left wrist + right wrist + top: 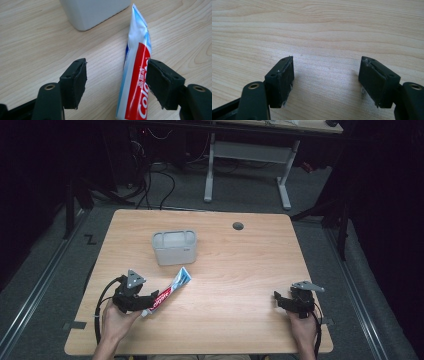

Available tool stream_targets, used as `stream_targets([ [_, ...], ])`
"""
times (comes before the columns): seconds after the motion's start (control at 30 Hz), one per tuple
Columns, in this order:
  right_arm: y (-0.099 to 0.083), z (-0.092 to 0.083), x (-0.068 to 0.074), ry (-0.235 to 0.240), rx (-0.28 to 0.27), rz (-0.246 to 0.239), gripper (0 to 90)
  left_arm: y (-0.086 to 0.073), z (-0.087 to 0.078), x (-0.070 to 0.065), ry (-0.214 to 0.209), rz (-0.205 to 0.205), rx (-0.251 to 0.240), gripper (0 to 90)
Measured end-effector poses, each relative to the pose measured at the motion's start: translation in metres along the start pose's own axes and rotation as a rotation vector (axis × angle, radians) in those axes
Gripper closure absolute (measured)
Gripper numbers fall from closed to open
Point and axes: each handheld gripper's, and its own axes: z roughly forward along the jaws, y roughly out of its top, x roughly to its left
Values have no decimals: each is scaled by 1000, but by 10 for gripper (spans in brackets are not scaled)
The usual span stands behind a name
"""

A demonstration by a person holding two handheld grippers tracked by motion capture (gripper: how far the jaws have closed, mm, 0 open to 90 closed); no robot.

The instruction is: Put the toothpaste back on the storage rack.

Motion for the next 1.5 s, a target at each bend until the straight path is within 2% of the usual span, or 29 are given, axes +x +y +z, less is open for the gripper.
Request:
stream_targets([
  [0.13, 0, 0, 0, 1, 0, 0, 286, 5, 3, -4, -13, 7, -1, 338],
  [0.47, 0, 0, 0, 2, -1, 2, 286, 19, 17, -13, -27, 33, 47, 377],
  [0.5, 0, 0, 0, 2, -1, 3, 287, 21, 21, -15, -31, 38, 64, 376],
  [0.63, 0, 0, 0, 3, -1, -1, 285, 24, 26, -18, -36, 44, 80, 375],
  [0.93, 0, 0, 0, 4, -1, 3, 286, 36, 50, -32, -52, 86, 131, 375],
  [1.03, 0, 0, 0, 4, -1, 0, 285, 38, 55, -33, -55, 86, 135, 391],
  [1.1, 0, 0, 0, 5, -1, 1, 285, 40, 59, -34, -74, 86, 145, 405],
  [1.17, 0, 0, 0, 5, -1, 1, 286, 42, 67, -36, -70, 102, 171, 417],
  [1.27, 0, 0, 0, 6, -1, 2, 285, 44, 70, -37, -72, 105, 185, 421],
  [1.5, 0, 0, 0, 8, -2, 2, 285, 47, 82, -38, -69, 76, 223, 427],
])
